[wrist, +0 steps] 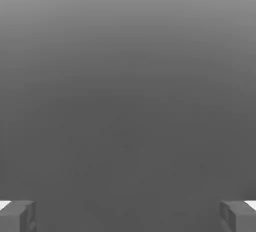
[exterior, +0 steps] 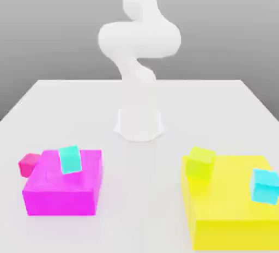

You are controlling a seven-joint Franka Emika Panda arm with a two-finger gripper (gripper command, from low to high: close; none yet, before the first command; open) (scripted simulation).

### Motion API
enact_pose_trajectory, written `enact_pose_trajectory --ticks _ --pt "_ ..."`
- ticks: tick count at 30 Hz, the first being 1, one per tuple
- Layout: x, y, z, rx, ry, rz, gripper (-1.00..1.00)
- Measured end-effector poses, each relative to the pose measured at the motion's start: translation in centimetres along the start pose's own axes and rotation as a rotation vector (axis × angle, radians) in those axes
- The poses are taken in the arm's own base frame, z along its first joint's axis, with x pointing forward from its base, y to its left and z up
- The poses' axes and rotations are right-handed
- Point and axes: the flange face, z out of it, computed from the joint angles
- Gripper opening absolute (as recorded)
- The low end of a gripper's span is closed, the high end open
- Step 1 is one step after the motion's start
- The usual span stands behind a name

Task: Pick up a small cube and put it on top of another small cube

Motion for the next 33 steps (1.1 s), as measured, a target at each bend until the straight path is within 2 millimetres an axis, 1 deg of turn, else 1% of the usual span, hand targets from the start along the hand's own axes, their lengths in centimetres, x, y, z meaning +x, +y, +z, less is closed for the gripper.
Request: enact_pose_trajectory --ticks 2,5,8,10,13,15,17,18,20,21,22,27,28,33 --pt "2.0 3.2 5.2 -0.088 -0.004 0.147 0.0" --pt "4.2 9.1 11.5 -0.207 -0.003 0.357 0.0" --pt "5.5 16.0 16.7 -0.321 0.005 0.569 0.0" --pt "5.8 21.0 19.6 -0.394 0.014 0.712 0.0" --pt "5.2 28.9 22.9 -0.503 0.032 0.93 0.0" --pt "4.1 34.2 24.5 -0.574 0.046 1.076 0.0" --pt "2.5 39.4 25.6 -0.644 0.064 1.225 0.0" --pt "1.8 42.7 25.6 -0.681 0.082 1.319 0.0" --pt "-0.8 47.2 26.3 -0.75 0.098 1.461 0.0" --pt "-1.8 48.6 26.7 -0.772 0.103 1.503 0.0" --pt "-2.5 49.5 27.4 -0.782 0.104 1.52 0.0" --pt "-4.9 52.3 31.0 -0.794 0.107 1.535 0.0" --pt "-5.2 52.7 31.5 -0.794 0.107 1.535 -1.0" --pt "-5.2 52.7 31.5 -0.793 0.108 1.535 -1.0"
